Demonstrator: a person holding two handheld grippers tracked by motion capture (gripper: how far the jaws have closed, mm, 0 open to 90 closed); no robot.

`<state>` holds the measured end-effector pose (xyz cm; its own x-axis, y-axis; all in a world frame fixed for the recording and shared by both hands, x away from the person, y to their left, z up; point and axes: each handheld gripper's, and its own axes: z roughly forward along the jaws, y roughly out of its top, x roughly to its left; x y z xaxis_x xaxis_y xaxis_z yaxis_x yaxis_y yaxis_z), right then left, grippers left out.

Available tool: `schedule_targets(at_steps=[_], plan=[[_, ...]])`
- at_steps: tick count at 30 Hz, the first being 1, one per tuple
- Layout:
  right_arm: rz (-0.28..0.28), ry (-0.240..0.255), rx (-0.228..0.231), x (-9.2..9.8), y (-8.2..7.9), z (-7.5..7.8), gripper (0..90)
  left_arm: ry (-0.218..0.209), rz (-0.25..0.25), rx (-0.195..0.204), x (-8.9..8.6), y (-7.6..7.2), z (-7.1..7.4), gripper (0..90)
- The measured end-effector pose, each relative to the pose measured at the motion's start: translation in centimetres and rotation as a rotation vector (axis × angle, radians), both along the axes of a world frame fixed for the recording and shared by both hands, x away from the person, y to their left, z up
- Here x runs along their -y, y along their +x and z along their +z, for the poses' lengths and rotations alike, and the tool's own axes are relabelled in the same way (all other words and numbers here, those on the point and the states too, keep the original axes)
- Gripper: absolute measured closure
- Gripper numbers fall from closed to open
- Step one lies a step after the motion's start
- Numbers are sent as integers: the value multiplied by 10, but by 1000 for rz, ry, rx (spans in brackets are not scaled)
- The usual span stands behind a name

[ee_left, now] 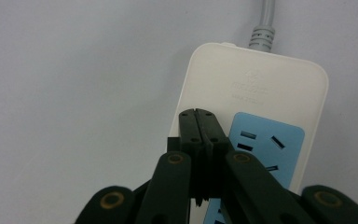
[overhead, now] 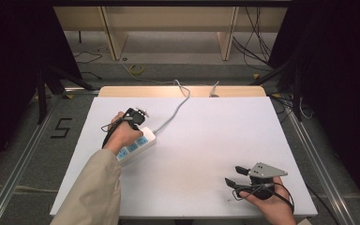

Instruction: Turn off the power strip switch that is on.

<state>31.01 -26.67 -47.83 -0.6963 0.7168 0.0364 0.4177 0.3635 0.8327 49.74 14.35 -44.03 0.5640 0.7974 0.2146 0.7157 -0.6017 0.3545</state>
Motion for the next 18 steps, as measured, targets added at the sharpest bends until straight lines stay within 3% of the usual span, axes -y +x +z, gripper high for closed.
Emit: schedule_targets(at_steps=[18], plan=[[-4,4,-2,0,0,0,385,10,-13,5,0,-1,1,898]])
